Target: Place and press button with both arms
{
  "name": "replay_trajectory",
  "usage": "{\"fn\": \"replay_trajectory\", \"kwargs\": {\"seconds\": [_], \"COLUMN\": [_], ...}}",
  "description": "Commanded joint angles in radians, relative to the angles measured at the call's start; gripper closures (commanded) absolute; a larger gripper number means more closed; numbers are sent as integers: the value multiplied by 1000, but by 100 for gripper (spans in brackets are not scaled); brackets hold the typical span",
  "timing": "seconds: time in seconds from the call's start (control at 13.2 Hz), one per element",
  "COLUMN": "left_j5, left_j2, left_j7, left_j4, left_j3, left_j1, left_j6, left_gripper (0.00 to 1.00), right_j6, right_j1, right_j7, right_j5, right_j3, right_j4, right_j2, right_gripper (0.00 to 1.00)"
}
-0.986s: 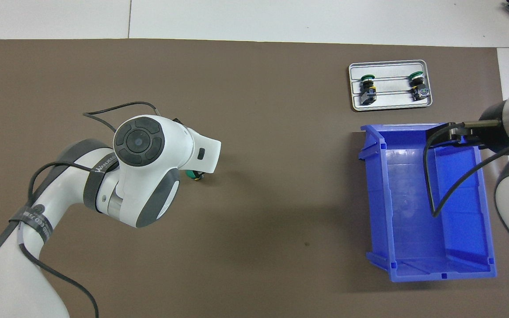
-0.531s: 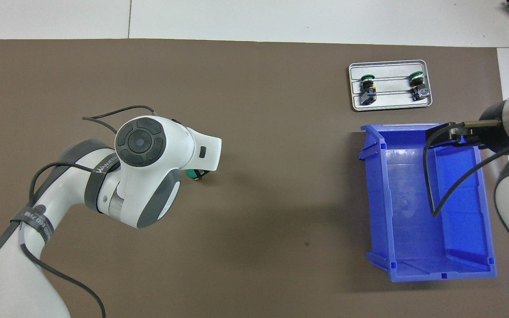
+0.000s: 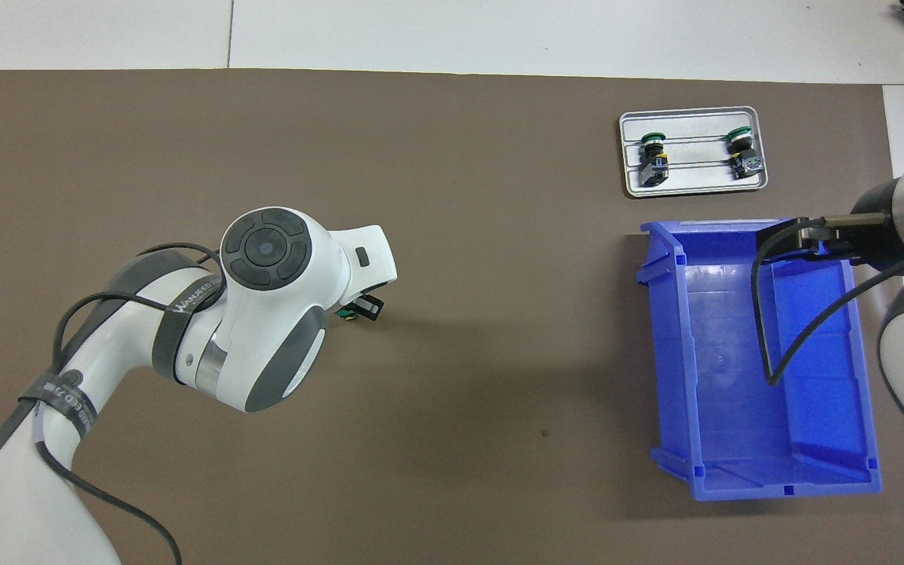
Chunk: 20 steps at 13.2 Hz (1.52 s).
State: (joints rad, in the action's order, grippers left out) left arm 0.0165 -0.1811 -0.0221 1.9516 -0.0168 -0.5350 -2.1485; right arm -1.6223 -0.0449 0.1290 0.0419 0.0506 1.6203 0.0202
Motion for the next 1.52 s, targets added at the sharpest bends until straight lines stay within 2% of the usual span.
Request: {"fn": "replay_trajectory", "kwargs": {"seconds": [0.0, 0.08, 0.61, 1.21, 1.44], "left_j5": [13, 13, 11, 11, 11], "left_j2": [35, 35, 38, 65, 84], "left_j7": [-94, -122, -246, -279, -276], "left_j4": [18, 18, 39, 150, 266], "left_j3": [-5, -6, -3, 1, 1], "left_j1": [-5, -3, -8, -13, -13], "left_j6": [62, 62, 35, -108, -235], "left_gripper": [95, 100, 100, 100, 100], "right_j6": [1, 1, 1, 1, 1], "right_j1": [19, 19, 19, 19, 19], "right_j7": [-20, -20, -20, -20, -20], "right_j5": [-24, -24, -24, -24, -24], "right_j3": [9, 9, 9, 9, 9], "right_j4": [20, 20, 20, 20, 20], "right_j2": [21, 21, 21, 21, 21], "right_gripper": [0, 0, 0, 0, 0]}}
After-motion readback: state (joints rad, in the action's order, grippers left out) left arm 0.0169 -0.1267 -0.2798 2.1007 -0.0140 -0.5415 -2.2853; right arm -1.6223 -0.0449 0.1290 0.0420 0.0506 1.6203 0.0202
